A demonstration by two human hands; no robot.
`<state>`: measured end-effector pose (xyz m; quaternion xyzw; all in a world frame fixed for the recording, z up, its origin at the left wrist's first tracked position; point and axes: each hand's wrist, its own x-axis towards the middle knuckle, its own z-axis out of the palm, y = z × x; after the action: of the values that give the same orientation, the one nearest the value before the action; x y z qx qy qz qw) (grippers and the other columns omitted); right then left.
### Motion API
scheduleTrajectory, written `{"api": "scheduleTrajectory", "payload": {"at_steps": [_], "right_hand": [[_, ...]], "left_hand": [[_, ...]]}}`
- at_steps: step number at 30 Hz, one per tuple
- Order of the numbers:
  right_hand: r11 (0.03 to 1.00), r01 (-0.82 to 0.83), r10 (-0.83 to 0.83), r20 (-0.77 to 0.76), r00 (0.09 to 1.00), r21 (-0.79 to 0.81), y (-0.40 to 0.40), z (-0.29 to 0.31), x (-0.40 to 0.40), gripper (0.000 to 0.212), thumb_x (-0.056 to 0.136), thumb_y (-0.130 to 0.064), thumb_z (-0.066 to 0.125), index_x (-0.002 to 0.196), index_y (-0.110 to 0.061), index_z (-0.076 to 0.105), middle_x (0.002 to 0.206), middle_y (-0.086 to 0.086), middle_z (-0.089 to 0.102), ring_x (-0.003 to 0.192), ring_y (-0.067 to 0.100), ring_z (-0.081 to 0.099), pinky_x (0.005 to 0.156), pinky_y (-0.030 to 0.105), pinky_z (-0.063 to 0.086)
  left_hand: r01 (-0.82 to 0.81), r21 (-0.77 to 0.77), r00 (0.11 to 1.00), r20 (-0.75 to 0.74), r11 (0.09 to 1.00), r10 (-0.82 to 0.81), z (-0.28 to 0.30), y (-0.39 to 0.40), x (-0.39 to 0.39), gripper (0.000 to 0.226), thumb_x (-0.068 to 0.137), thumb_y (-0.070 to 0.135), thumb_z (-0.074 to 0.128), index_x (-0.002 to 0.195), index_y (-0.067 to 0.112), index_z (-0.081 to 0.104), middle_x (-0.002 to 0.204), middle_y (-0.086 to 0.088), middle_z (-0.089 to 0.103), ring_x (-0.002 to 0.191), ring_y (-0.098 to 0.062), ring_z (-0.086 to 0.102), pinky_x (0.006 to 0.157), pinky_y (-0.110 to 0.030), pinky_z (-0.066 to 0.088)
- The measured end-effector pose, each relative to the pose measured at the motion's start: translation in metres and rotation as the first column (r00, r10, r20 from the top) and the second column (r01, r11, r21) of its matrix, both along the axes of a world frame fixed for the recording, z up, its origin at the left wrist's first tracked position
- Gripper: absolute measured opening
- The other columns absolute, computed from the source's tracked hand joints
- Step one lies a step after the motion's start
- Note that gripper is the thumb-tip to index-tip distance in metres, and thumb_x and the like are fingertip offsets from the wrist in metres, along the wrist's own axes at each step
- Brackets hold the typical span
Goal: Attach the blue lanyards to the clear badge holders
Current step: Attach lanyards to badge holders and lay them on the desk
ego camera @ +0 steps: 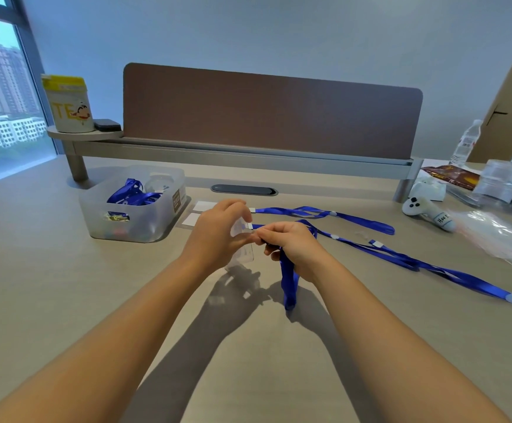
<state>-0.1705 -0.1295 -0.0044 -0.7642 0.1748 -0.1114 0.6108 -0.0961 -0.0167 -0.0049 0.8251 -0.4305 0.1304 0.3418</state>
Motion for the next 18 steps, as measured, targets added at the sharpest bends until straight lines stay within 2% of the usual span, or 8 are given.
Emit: {"api": "scheduleTrajectory", "payload": {"at_steps": [4,7,9,12,14,18], "right_hand": [[1.000,0.014,-0.014,-0.009,1.000,0.027,0.001,-0.001,0.002,0.020,0.090,-0.010,0.050,0.077,-0.014,0.064,0.069,0.000,0.057,0.061,0.011,0.046,0.060,0.021,0.040],[0.998,0.056,-0.056,0.006,0.998,-0.027,0.004,-0.002,0.006,0.019,0.091,-0.007,0.049,0.101,-0.002,0.065,0.070,-0.002,0.057,0.061,0.010,0.045,0.062,0.021,0.040],[0.994,0.087,-0.084,0.047,0.995,-0.061,0.006,-0.002,0.008,0.021,0.090,-0.006,0.048,0.104,-0.001,0.064,0.070,-0.004,0.056,0.062,0.009,0.045,0.062,0.019,0.040],[0.985,0.120,-0.105,0.118,0.988,-0.126,0.009,-0.002,0.009,0.022,0.091,-0.007,0.048,0.105,-0.001,0.064,0.071,-0.007,0.055,0.063,0.005,0.045,0.060,0.014,0.038],[0.974,0.143,-0.116,0.158,0.981,-0.176,0.011,-0.002,0.010,0.023,0.091,-0.008,0.047,0.106,-0.001,0.064,0.078,-0.004,0.057,0.064,0.003,0.046,0.058,0.010,0.038],[0.962,0.173,-0.133,0.189,0.973,-0.211,0.015,-0.004,0.011,0.025,0.092,-0.008,0.047,0.109,0.000,0.062,0.102,0.014,0.062,0.070,0.003,0.049,0.060,0.008,0.040]], "left_hand": [[-0.010,-0.018,0.999,0.047,1.000,0.010,-0.002,0.001,0.002,0.020,0.075,0.018,0.066,0.088,0.004,0.062,0.127,-0.017,0.050,0.112,-0.032,0.049,0.086,-0.027,0.040],[-0.045,-0.079,0.993,0.104,0.996,0.053,-0.002,0.000,0.003,0.020,0.071,0.016,0.069,0.083,0.000,0.065,0.106,-0.023,0.060,0.095,-0.036,0.054,0.076,-0.029,0.039],[-0.037,-0.099,0.990,0.134,0.994,0.050,-0.003,0.000,0.003,0.020,0.072,0.015,0.068,0.082,-0.002,0.065,0.095,-0.024,0.066,0.084,-0.036,0.059,0.071,-0.029,0.040],[-0.025,-0.129,0.993,0.109,0.991,0.039,-0.004,0.000,0.002,0.024,0.076,0.019,0.064,0.088,-0.002,0.064,0.092,-0.022,0.070,0.081,-0.033,0.062,0.070,-0.029,0.043],[-0.024,-0.150,0.998,0.060,0.988,0.033,-0.004,0.001,0.002,0.027,0.078,0.022,0.061,0.093,0.000,0.064,0.095,-0.020,0.070,0.084,-0.031,0.062,0.071,-0.030,0.045],[-0.004,-0.164,1.000,-0.008,0.986,0.002,-0.004,0.000,0.003,0.025,0.082,0.019,0.057,0.096,0.000,0.064,0.098,-0.020,0.070,0.086,-0.030,0.063,0.073,-0.030,0.046]]}}
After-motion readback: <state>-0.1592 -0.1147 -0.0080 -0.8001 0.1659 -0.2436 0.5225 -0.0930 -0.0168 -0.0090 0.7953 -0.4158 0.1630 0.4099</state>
